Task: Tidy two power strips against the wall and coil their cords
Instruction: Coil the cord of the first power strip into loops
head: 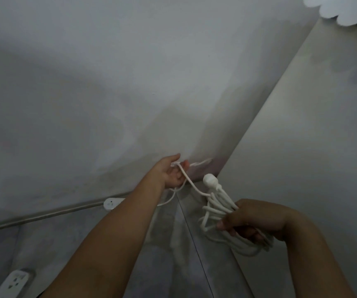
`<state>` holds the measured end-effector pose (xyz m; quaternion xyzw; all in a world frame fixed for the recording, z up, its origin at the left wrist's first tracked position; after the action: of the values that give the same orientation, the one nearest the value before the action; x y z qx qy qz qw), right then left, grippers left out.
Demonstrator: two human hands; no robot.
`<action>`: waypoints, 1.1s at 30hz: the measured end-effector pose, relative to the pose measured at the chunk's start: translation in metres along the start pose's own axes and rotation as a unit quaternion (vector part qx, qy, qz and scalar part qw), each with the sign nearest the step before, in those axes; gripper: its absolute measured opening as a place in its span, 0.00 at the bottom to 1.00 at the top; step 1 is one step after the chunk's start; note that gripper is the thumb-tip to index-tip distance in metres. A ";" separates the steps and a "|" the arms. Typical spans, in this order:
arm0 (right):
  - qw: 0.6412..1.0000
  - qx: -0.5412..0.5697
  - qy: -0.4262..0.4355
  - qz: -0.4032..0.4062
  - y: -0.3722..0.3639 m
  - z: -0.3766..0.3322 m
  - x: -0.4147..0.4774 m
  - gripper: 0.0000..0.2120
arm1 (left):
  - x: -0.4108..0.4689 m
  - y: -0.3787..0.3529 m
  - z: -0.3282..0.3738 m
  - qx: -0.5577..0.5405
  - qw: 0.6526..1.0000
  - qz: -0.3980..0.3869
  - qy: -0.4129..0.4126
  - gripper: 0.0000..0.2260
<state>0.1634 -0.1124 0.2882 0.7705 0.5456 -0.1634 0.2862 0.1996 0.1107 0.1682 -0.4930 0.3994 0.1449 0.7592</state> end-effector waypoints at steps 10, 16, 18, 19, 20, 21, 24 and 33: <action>0.970 -0.058 -0.126 0.201 -0.002 0.051 0.053 0.15 | 0.010 -0.009 -0.013 0.078 0.997 -0.005 -0.015 0.12; 0.932 0.049 -0.137 0.332 -0.042 0.092 0.131 0.12 | 0.022 -0.012 -0.023 0.037 0.999 0.025 -0.027 0.13; 0.912 0.160 -0.122 0.357 -0.057 0.097 0.154 0.11 | 0.030 -0.002 -0.026 0.023 0.998 0.045 -0.032 0.15; 0.899 0.202 -0.114 0.372 -0.061 0.097 0.165 0.12 | 0.032 0.004 -0.026 0.028 0.997 0.055 -0.037 0.15; 0.886 0.231 -0.103 0.388 -0.063 0.099 0.176 0.13 | 0.033 0.007 -0.024 0.033 0.997 0.056 -0.043 0.16; 0.876 0.252 -0.095 0.401 -0.063 0.099 0.186 0.12 | 0.033 0.011 -0.021 0.040 0.997 0.055 -0.047 0.16; 0.867 0.270 -0.085 0.411 -0.062 0.090 0.210 0.02 | 0.031 0.020 -0.012 0.083 0.994 0.066 -0.039 0.12; 0.726 0.567 -0.037 0.387 -0.056 0.086 0.251 0.03 | 0.057 0.083 0.000 0.221 0.952 0.212 -0.013 0.09</action>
<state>0.2045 0.0349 0.0647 0.9269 -0.0058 -0.3459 -0.1458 0.1850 0.1405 0.0726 -0.2150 0.5066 0.2169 0.8063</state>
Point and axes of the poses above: each hand's wrist, its own x-axis towards the middle knuckle, its own y-axis out of the back of the hand, z = x × y, the point moved 3 cm from there along x, towards the middle knuckle, and after that the axes turned 13 degrees about y, right-handed, at the moved point
